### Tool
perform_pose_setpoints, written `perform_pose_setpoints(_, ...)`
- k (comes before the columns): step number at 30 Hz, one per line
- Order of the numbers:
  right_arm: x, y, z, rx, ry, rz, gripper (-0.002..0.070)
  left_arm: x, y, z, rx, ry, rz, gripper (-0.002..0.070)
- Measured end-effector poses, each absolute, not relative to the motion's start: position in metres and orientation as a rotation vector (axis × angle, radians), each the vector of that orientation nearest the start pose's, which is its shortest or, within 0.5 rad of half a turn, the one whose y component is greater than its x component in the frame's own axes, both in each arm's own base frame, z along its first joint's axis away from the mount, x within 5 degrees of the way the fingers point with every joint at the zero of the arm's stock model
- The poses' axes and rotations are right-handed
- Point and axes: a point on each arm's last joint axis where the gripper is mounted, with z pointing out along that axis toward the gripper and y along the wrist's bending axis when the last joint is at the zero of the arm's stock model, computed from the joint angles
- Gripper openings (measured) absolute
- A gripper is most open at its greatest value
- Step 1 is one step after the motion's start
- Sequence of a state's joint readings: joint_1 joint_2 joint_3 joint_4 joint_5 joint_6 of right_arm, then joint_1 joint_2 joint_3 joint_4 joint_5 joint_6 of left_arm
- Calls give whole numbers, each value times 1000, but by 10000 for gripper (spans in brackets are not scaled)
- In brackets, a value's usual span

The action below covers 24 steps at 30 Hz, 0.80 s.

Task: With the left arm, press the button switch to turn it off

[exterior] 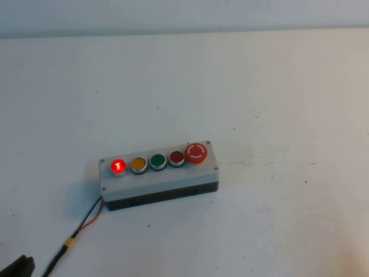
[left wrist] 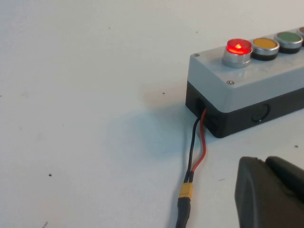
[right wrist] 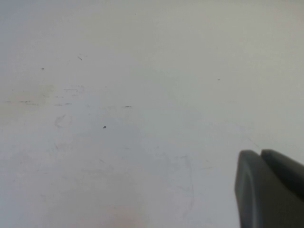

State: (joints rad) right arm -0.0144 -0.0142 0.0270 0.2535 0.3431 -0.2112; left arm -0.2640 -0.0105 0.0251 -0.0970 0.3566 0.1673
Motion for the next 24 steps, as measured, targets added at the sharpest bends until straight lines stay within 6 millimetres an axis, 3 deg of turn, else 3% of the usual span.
perform_pose_setpoints(5, 53, 7, 175, -21, 1829, 87, -16, 50, -19, 175, 285, 1814, -231, -2)
perform_pose_setpoints(12, 53, 7, 175, -21, 1829, 87, -16, 53, -21, 195, -150, 1648, -660, -2)
perform_pose_setpoints(14, 53, 7, 175, -21, 1829, 87, -16, 54, -19, 200, -212, 1588, -691, -2)
perform_pose_setpoints(20, 53, 7, 175, -21, 1829, 87, -16, 54, -18, 206, -297, 1567, -772, -2)
perform_pose_setpoints(24, 53, 7, 175, -21, 1829, 87, -16, 60, -30, 233, -227, 1737, -804, -2)
